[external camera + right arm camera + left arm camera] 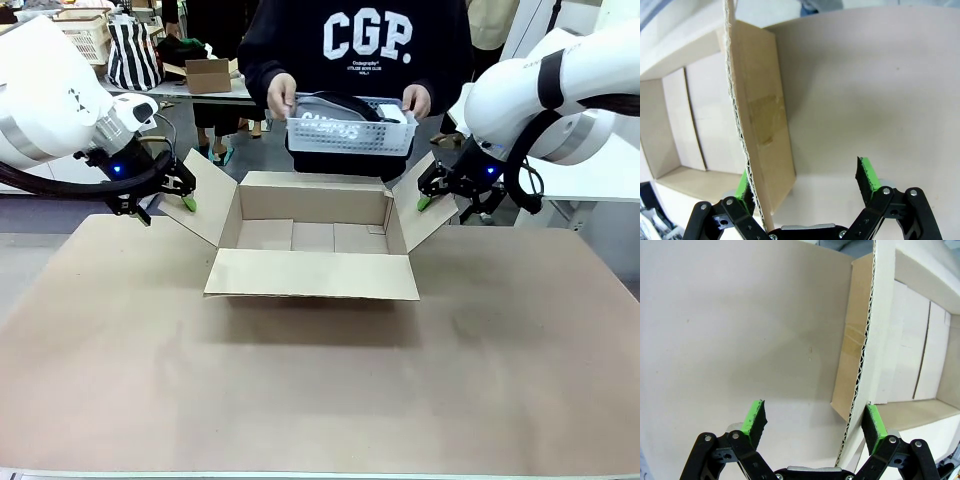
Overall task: Pack the gift set into the box.
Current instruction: Lift both hands away from the flaps of the Package Box.
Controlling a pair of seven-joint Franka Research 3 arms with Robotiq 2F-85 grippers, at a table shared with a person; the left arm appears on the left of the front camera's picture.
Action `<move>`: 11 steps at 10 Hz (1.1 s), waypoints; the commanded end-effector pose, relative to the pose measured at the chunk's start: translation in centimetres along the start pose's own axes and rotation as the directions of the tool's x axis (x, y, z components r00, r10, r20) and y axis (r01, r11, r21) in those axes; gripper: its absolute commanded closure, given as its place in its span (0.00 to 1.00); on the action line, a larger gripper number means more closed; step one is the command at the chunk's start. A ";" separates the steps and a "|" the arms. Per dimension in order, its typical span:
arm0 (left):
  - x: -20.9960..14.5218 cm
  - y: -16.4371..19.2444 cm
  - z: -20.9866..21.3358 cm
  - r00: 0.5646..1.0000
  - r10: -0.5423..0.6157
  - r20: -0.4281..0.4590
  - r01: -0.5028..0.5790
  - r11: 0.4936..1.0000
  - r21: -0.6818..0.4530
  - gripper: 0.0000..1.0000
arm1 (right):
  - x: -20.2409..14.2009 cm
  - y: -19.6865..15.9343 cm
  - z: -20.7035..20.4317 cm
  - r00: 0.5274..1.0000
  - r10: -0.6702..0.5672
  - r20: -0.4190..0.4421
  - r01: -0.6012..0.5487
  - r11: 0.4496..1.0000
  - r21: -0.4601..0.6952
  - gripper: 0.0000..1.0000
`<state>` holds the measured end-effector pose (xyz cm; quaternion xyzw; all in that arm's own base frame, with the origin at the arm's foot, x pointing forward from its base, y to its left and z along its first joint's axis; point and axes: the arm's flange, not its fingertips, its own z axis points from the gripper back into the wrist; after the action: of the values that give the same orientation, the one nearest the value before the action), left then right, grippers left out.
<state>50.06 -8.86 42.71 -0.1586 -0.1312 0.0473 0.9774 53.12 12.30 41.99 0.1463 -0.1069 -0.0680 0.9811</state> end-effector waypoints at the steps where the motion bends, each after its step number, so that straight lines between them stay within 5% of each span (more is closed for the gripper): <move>1: 0.0 -0.1 0.1 1.000 0.008 0.008 -0.008 1.000 0.018 0.00 | 0.3 0.1 -0.2 1.000 0.006 -0.013 -0.006 1.000 -0.015 0.00; 11: 0.0 -0.1 0.1 1.000 0.008 0.008 -0.008 1.000 0.018 0.00 | 0.3 0.1 -0.2 1.000 0.006 -0.013 -0.006 1.000 -0.015 0.00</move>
<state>50.06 -8.86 42.71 -0.1586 -0.1312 0.0473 0.9774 53.13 12.29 41.99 0.1463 -0.1069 -0.0681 0.9811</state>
